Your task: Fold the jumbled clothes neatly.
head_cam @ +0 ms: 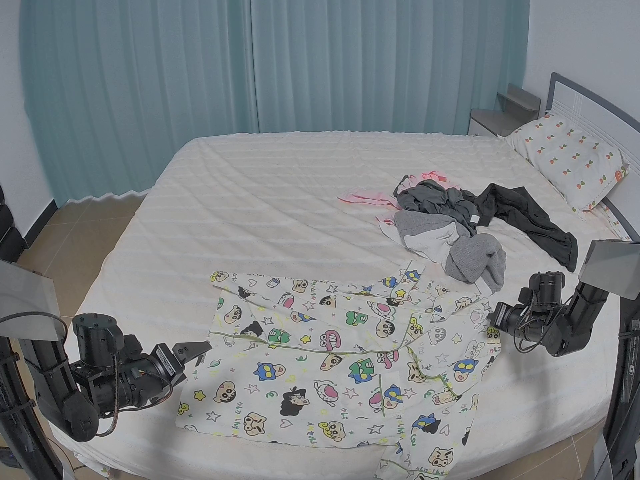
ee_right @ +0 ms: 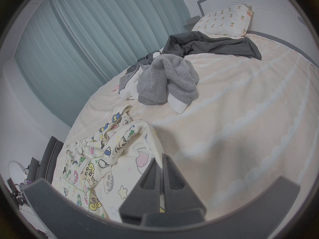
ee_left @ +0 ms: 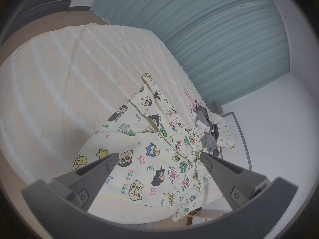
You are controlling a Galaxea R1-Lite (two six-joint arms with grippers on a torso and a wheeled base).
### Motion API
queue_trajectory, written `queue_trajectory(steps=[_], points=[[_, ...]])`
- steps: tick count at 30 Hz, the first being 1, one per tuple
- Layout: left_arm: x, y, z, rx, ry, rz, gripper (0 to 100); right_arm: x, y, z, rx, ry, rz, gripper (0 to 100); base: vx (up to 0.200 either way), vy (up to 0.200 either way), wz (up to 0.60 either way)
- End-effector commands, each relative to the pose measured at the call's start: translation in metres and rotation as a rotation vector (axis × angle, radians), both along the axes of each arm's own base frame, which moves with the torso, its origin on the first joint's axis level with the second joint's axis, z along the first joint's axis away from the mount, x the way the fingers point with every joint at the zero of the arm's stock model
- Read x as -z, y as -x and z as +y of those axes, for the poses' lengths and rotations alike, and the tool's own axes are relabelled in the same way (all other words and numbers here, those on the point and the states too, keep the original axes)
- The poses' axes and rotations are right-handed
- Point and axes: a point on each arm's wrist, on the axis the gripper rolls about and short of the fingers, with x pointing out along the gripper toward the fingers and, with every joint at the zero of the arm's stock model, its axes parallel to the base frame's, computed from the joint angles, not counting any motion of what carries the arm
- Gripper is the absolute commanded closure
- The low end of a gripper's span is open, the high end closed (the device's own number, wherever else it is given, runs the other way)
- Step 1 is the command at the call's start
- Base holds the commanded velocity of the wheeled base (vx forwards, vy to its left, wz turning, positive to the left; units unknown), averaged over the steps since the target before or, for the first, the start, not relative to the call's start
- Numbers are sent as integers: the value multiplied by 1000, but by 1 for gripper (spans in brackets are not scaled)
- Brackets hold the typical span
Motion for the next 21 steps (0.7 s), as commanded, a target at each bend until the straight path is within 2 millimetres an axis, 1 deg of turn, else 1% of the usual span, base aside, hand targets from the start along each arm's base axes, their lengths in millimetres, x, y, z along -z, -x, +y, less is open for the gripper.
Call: queue_trajectory(steps=[1,8,13,14,18,21], points=[[1,0,0,1,0,6,0,-2,-3,-4,12,1,-11,100,0,0,0],[2,0,0,1,0,7,0,-2,-5,-9,32,6,-20,100,0,0,0],[2,0,0,1,0,7,0,-1,-5,-9,35,9,-16,100,0,0,0],[2,-1,0,1,0,4,0,1,-5,-8,33,10,-10,0,0,0,0],[0,-5,-1,-1,2,-16,0,0,-4,-6,29,10,-17,0,0,0,0],[-3,-32,-5,-18,0,-94,0,-14,-3,-5,27,12,-69,0,0,0,0]])
